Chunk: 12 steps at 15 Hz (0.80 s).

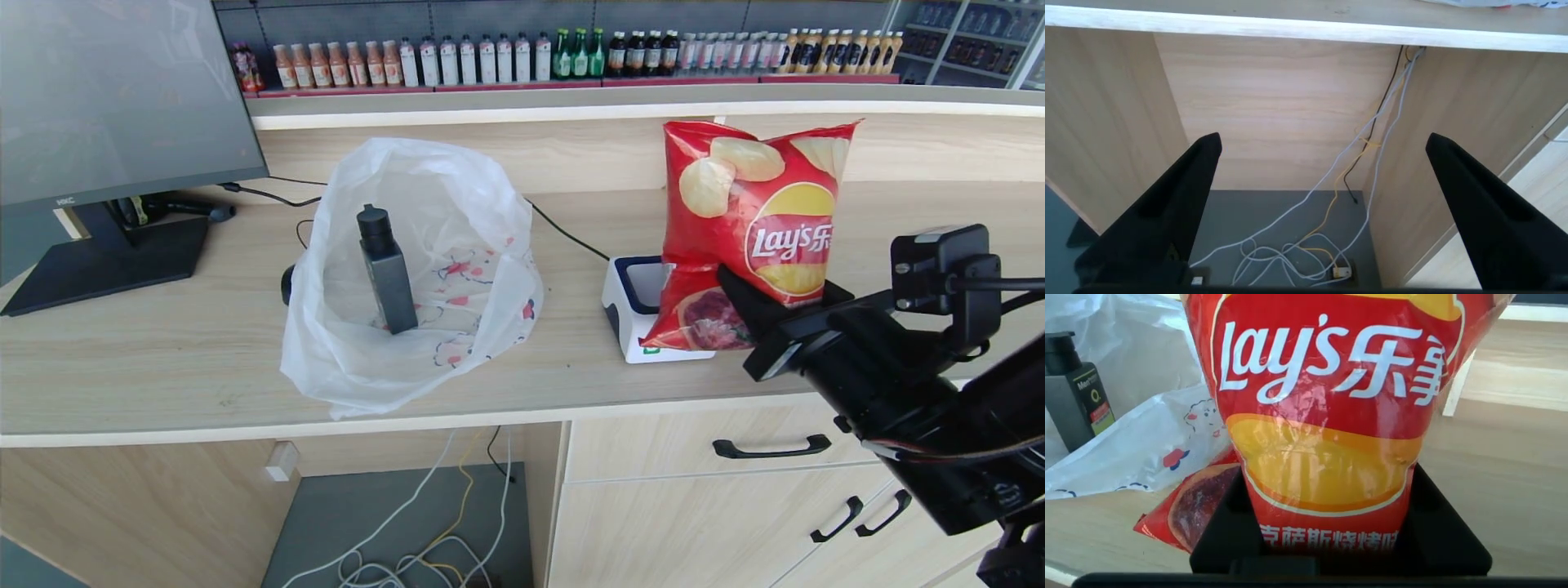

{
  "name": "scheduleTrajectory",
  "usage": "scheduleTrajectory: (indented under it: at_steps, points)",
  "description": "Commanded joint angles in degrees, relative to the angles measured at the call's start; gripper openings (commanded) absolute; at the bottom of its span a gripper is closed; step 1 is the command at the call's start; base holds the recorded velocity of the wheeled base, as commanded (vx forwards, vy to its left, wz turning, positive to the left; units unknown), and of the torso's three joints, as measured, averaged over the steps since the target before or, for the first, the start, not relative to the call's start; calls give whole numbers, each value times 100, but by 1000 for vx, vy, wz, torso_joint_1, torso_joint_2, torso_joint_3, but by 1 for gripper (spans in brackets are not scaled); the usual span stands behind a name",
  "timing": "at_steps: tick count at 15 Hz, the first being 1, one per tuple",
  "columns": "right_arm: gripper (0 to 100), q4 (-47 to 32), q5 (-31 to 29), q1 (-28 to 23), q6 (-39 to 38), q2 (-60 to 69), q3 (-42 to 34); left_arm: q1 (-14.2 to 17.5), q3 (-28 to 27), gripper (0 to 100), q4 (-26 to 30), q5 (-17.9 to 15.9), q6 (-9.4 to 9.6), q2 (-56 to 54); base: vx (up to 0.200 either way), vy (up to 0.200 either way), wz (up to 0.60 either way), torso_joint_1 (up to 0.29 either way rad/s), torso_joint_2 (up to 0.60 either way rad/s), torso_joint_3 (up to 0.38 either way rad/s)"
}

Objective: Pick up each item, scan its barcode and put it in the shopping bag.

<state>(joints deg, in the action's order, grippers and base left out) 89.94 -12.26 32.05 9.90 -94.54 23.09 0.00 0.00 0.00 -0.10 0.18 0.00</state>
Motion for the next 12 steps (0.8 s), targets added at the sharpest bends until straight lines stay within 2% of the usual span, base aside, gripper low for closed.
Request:
scheduleTrajectory:
  at_steps: [1, 12]
  points:
    - [0, 6, -48, -14, -6, -170, 3, 0, 0, 100, 0, 1, -1, 0, 0, 0, 0, 0, 0, 0]
    - [0, 6, -74, -23, -32, -513, 55, 0, 0, 100, 0, 1, -1, 0, 0, 0, 0, 0, 0, 0]
